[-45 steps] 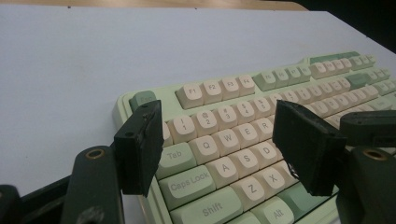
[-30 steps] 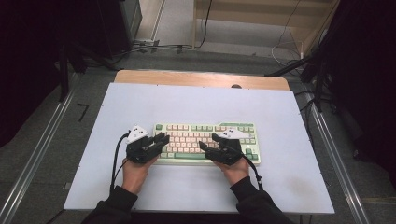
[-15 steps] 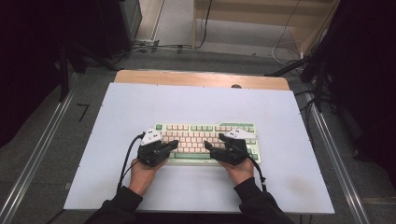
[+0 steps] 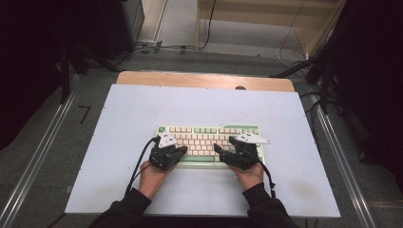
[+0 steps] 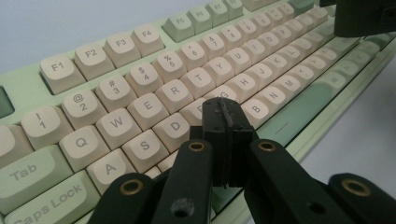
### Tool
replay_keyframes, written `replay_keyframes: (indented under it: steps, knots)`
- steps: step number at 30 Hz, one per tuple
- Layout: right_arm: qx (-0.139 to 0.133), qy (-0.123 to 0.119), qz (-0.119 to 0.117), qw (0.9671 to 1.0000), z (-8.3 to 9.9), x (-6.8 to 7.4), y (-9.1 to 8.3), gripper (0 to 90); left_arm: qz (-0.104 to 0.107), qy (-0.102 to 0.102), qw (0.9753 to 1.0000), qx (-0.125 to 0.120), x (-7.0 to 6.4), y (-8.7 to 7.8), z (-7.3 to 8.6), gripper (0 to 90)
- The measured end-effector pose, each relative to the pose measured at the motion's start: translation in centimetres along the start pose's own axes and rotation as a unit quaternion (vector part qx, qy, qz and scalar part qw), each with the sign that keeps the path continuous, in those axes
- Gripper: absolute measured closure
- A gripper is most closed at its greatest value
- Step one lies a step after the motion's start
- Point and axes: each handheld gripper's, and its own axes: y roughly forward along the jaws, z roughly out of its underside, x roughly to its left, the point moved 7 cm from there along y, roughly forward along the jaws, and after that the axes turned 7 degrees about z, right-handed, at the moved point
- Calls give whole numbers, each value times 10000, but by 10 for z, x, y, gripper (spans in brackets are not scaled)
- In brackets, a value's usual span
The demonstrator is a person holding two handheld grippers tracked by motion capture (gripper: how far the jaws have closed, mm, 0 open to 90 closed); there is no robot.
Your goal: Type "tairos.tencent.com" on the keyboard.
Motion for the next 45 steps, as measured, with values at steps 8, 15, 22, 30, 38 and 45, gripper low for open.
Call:
replay_keyframes:
  steps: [8, 15, 22, 30, 38, 45]
  knots:
    - [-4, 23, 32, 10000, 1, -2, -2, 293, -27, 1, 9999, 115, 1, 2, 2, 900]
    - [1, 5, 6, 10000, 1, -1, -1, 294, 57, -29, 10000, -21, 1, -2, -1, 900]
    - [20, -5, 6, 10000, 2, -1, -1, 294, 155, -188, 9981, -571, 1, -12, -12, 689]
    - [32, -27, 16, 10000, 3, 0, 0, 296, -171, -305, 9962, -792, 9, -18, -15, 467]
    - [26, -48, 19, 10000, 3, 0, 0, 301, -318, -475, 9948, -845, 19, -20, -16, 405]
    - [65, -38, 41, 10000, 5, -1, -1, 300, -366, -556, 9938, -889, 25, -19, -18, 405]
